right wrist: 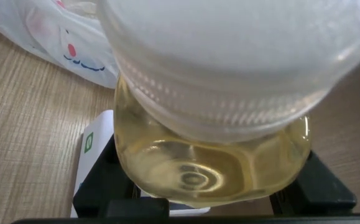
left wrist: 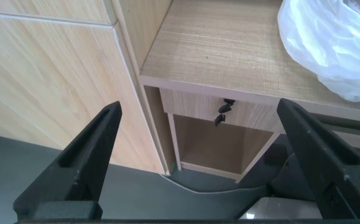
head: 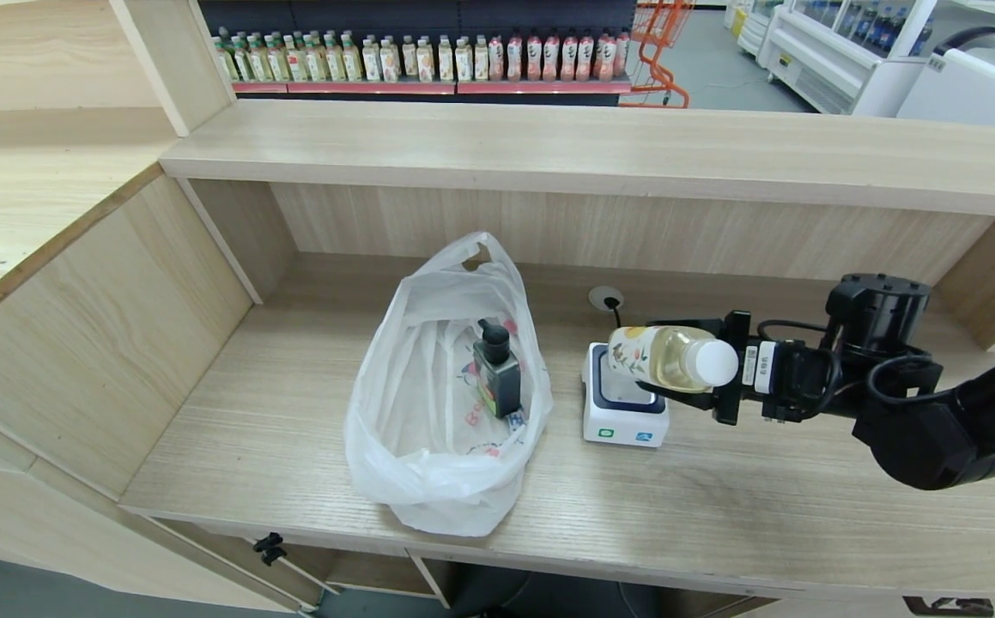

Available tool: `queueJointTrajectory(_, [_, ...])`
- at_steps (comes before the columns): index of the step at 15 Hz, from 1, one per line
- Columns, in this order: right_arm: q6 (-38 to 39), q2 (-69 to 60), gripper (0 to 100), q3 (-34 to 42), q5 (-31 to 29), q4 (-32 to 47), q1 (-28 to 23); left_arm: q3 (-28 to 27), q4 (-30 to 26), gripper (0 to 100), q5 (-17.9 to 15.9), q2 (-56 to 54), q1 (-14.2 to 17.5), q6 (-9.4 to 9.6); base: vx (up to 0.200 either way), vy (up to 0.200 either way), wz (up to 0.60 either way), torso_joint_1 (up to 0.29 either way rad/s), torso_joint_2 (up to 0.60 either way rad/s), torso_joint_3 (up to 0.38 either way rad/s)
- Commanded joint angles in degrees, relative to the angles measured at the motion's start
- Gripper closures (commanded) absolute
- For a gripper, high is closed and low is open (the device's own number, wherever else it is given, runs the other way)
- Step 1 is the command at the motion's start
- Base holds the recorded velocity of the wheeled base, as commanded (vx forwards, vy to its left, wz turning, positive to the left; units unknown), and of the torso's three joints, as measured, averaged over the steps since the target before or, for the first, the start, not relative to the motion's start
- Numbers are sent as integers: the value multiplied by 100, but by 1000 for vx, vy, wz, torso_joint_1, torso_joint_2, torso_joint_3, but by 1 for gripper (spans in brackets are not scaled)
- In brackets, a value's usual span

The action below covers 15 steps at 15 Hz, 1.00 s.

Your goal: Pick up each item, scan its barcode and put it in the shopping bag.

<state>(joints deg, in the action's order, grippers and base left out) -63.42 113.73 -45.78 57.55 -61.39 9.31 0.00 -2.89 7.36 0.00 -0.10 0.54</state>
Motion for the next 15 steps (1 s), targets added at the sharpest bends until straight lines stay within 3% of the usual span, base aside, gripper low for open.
queueJointTrajectory(1, [13, 106, 100, -37, -16, 22, 9, 0, -1, 0, 2, 0, 1, -1, 0, 0, 0, 0, 0, 0])
queueJointTrajectory(15, [-4, 203, 100, -63, -33, 4, 132, 0, -1, 0, 2, 0, 1, -1, 0, 0, 0, 0, 0, 0])
